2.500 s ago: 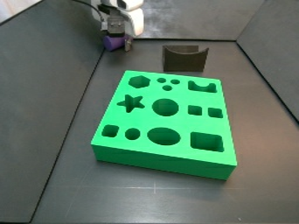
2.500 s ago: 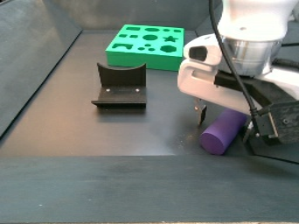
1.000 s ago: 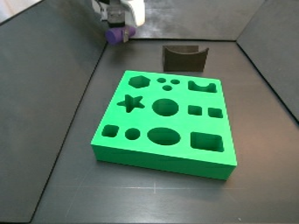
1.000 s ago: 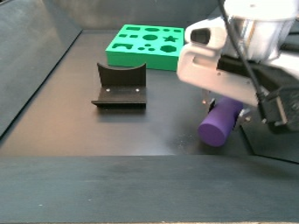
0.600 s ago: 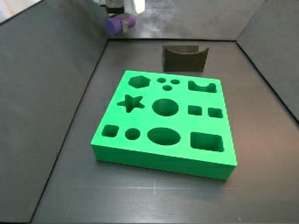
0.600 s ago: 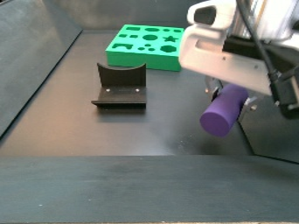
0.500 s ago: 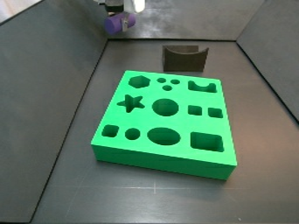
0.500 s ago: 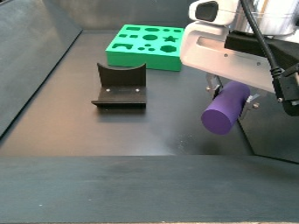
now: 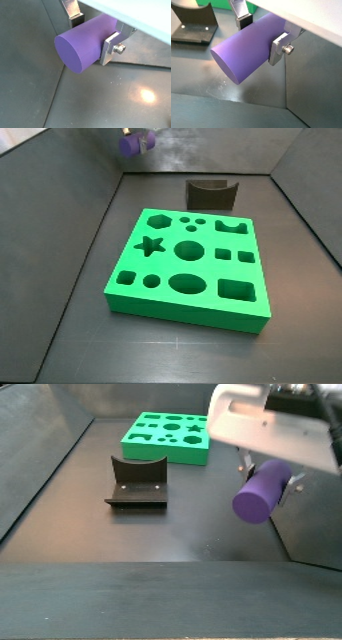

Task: Pick up the round object. Move up. Place the round object on the fixture. Regrasp the round object. Move to above the board. Insert the round object.
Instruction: Place the round object on the fixture.

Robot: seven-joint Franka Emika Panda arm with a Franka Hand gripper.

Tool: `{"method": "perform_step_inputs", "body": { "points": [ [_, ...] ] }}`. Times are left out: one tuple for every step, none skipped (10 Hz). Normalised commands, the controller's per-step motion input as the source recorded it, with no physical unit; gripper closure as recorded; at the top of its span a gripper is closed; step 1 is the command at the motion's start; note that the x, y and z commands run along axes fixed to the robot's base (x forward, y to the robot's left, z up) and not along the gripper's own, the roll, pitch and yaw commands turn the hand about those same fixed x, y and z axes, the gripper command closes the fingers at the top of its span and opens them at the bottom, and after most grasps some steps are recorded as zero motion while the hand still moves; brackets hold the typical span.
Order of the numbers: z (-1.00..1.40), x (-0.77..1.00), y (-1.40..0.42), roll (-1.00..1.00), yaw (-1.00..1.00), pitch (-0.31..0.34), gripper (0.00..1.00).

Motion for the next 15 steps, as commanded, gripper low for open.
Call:
{"method": "perform_step_inputs", "body": {
  "points": [
    [1.00,-0.03,0.00,0.07,-0.01,0.062,1.00],
    [1.00,-0.03,0.00,0.08,0.00,0.072,1.00],
    [0.95,-0.03,0.00,0.09,0.01,0.078,1.00],
    [0.87,-0.03,0.00,0.10,0.01,0.083,1.00],
    [0.68,-0.02,0.00,0.10,0.02,0.090,1.00],
    [0.60,-0.02,0.00,0.10,0.02,0.091,1.00],
    [0.43,-0.01,0.00,0.09,0.02,0.095,1.00],
    [0.26,-0.01,0.00,0.08,0.02,0.087,1.00],
    [0.22,1.00,-0.68,-0.08,1.00,-0.042,1.00],
    [0.19,1.00,-0.68,-0.08,1.00,-0.040,1.00],
    [0.17,1.00,-0.63,-0.09,1.00,-0.026,1.00],
    [0.17,1.00,-0.58,-0.11,1.00,-0.017,1.00],
    [0.15,1.00,-0.52,-0.15,1.00,0.004,1.00],
    [0.15,1.00,-0.50,-0.17,1.00,0.016,1.00],
    [0.13,1.00,-0.44,-0.21,1.00,0.054,1.00]
  ]
}}
